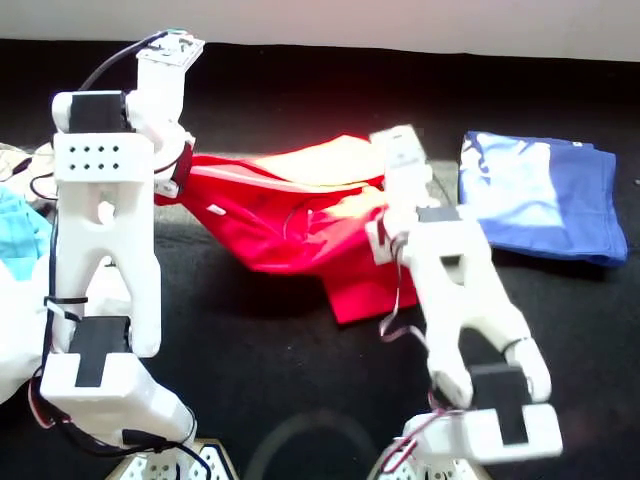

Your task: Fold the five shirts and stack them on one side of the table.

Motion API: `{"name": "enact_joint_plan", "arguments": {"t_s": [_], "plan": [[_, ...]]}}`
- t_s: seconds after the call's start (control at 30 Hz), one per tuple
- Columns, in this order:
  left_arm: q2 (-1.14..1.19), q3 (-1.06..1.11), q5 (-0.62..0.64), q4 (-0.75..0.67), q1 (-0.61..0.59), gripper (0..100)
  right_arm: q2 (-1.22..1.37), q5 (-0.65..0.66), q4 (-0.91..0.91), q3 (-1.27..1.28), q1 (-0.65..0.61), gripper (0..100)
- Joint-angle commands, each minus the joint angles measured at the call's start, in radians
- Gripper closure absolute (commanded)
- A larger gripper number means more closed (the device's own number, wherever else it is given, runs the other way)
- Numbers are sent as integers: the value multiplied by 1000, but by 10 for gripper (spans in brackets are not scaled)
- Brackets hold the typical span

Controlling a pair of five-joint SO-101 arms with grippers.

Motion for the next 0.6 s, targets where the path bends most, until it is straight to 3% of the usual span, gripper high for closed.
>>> {"name": "enact_joint_plan", "arguments": {"t_s": [0.0,0.27,0.57], "plan": [[-56,-38,5,6,4,991,173,6,31,-268,56,742],[-45,10,5,-3,4,991,239,5,325,-579,77,742],[-45,28,5,-3,4,991,237,8,449,-699,127,742]]}}
